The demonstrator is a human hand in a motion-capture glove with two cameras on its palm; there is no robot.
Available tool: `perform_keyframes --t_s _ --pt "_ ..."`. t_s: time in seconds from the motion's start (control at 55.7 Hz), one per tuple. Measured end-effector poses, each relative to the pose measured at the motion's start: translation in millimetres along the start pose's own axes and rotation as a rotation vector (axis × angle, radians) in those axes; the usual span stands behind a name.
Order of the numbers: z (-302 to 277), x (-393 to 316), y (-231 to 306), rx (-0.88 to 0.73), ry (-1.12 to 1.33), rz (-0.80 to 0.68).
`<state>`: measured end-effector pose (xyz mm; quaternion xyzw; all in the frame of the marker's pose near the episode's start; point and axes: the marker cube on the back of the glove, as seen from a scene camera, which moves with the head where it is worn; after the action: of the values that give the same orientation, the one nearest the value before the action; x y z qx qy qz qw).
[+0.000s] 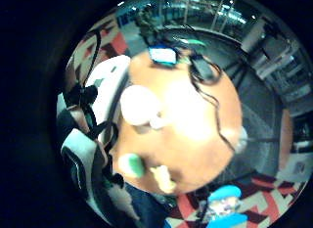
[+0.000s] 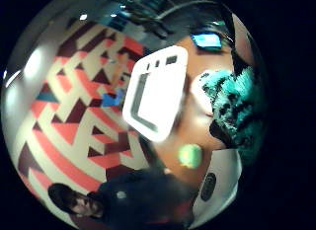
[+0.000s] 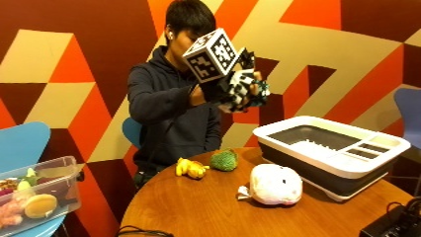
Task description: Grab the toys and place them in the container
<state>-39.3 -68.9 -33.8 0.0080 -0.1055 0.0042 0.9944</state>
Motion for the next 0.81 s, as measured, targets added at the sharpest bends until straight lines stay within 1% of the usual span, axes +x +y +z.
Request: perform_keyframes --t_s 0.09,0.162,0.251,0.341,0.431,0.52,0.592,0.7,0.808 --pt "23 -57 -5 0.032 -0.215 -0.097" --pt "45 -77 -29 0.053 -0.293 -0.137" --pt "81 -100 -46 0.059 -0.265 -0.17" --pt "121 -120 -50 0.021 -0.24 -0.188" --pt "155 -124 -59 -0.048 -0.22 -0.166" --pt "172 -118 -62 -0.184 -0.165 -0.159" --pt "171 -113 -59 -0.237 -0.119 -0.165" --pt "140 -85 -60 -0.213 -0.008 -0.139" --pt "108 -48 -56 -0.224 0.12 -0.091"
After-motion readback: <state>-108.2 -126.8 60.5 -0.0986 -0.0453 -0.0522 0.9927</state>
